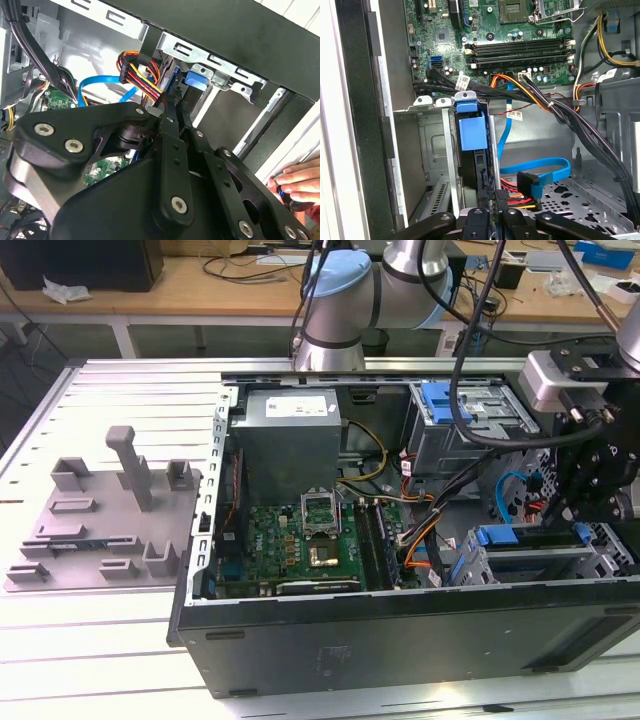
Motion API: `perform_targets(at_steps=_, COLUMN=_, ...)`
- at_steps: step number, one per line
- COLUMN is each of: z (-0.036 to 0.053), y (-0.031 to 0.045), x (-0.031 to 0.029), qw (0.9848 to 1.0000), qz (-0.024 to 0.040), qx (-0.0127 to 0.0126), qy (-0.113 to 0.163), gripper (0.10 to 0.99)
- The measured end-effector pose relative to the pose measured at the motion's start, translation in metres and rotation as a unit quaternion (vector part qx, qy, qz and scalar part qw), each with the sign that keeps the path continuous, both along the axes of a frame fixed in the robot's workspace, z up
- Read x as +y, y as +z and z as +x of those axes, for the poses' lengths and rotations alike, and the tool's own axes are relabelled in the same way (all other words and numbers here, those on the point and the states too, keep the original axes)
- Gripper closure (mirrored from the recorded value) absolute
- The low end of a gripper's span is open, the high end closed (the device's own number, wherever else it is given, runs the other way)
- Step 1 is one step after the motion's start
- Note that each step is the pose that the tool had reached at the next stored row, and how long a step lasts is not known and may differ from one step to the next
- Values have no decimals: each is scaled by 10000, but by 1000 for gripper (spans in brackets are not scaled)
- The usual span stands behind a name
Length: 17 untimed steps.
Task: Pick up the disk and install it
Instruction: 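Insert the first disk wire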
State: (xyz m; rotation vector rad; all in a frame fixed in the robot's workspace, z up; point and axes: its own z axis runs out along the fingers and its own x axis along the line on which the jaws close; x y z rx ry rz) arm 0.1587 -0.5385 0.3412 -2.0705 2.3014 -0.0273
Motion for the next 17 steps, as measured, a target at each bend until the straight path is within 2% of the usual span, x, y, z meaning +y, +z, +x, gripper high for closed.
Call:
perform_targets(at_steps=2, z=0, y=-1, x=0, qw=10000, qz=1, qx=0, qy=0, gripper=918)
perform_targets(at_steps=7, z=0, y=76, x=0, qw=10000, qz=1, qx=0, qy=0, gripper=918)
perform_targets(at_steps=17, z=0, y=86, x=-8, qw=10000, qz=1, qx=0, qy=0, gripper=918)
